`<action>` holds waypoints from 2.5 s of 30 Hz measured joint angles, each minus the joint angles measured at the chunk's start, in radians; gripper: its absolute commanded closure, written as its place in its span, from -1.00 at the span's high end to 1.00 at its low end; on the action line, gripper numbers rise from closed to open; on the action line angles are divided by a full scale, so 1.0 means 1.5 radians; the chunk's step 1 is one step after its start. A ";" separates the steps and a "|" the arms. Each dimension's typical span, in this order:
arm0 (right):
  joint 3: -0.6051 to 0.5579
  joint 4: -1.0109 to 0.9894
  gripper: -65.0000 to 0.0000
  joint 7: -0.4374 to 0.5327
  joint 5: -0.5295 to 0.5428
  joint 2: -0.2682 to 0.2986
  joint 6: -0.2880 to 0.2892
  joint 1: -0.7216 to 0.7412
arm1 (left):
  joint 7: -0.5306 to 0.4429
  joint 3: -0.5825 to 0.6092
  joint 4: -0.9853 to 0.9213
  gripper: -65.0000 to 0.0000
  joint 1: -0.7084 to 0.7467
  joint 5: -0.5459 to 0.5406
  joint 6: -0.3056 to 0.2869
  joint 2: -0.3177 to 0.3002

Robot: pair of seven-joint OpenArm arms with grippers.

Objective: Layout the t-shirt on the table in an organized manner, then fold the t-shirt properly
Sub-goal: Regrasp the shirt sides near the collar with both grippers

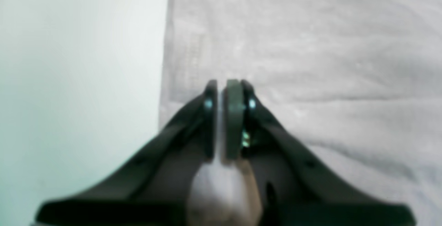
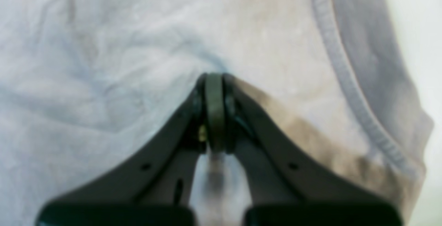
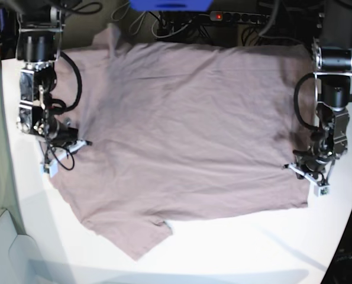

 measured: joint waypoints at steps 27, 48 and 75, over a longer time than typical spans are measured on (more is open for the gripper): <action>-0.003 0.299 -1.00 -0.135 -0.047 -0.009 -0.033 -0.075 | 0.363 -0.214 0.511 -0.85 0.358 -0.093 -0.006 0.085; -0.002 0.298 -1.00 -0.171 -0.053 -0.017 -0.032 -0.135 | 0.088 -0.174 0.077 -0.85 0.054 0.101 -0.006 0.069; -0.002 0.280 -1.00 -0.162 -0.050 -0.016 -0.032 -0.153 | 0.384 -0.228 0.541 -0.85 0.326 -0.051 -0.006 0.090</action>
